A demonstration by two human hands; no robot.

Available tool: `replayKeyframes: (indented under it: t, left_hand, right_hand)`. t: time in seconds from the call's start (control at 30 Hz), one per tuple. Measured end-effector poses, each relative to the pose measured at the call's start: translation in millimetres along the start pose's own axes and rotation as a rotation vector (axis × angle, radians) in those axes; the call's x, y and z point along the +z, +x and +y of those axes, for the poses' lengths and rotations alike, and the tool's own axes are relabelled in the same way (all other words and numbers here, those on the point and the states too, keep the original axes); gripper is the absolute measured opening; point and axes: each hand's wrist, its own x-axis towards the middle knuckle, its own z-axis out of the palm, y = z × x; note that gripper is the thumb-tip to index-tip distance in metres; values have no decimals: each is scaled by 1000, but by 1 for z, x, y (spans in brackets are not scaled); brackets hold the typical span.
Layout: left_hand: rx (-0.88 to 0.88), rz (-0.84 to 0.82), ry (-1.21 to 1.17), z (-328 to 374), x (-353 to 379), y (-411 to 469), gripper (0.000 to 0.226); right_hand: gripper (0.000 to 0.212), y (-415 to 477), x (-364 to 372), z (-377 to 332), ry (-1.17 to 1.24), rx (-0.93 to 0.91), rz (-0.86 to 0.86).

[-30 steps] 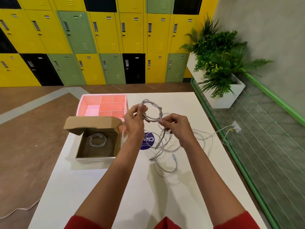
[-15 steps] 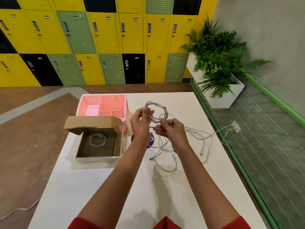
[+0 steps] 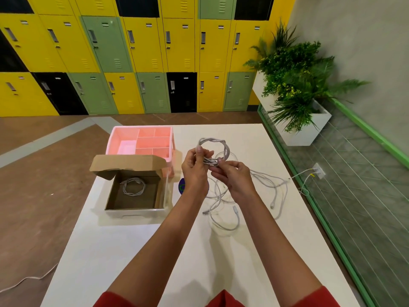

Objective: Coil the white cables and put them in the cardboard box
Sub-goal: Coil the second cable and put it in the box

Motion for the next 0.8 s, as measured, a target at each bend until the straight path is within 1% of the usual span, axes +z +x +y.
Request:
replayKeyframes:
  t: [0.17, 0.27, 0.37, 0.5, 0.57, 0.67, 0.8]
  left_hand:
    - [-7, -35, -28, -3, 1, -2, 22]
    - [-60, -45, -48, -6, 1, -4, 22]
    - [-113, -75, -53, -4, 0, -3, 22]
    - [-113, -46, 89, -4, -3, -1, 21]
    - [-104, -28, 147, -4, -6, 0, 19]
    - [-106, -20, 162, -3, -8, 1, 15]
    - [-90, 44, 211, -1, -6, 0, 7]
  right_hand:
    - [16, 7, -4, -5, -18, 108, -100]
    - [17, 9, -3, -8, -5, 145, -125]
    - [13, 10, -3, -7, -10, 127, -85]
    - [5, 12, -4, -4, 42, 52, -33]
    - [6, 13, -4, -3, 37, 25, -36]
    - [14, 15, -4, -2, 11, 13, -54]
    - [18, 15, -6, 0, -46, -12, -63]
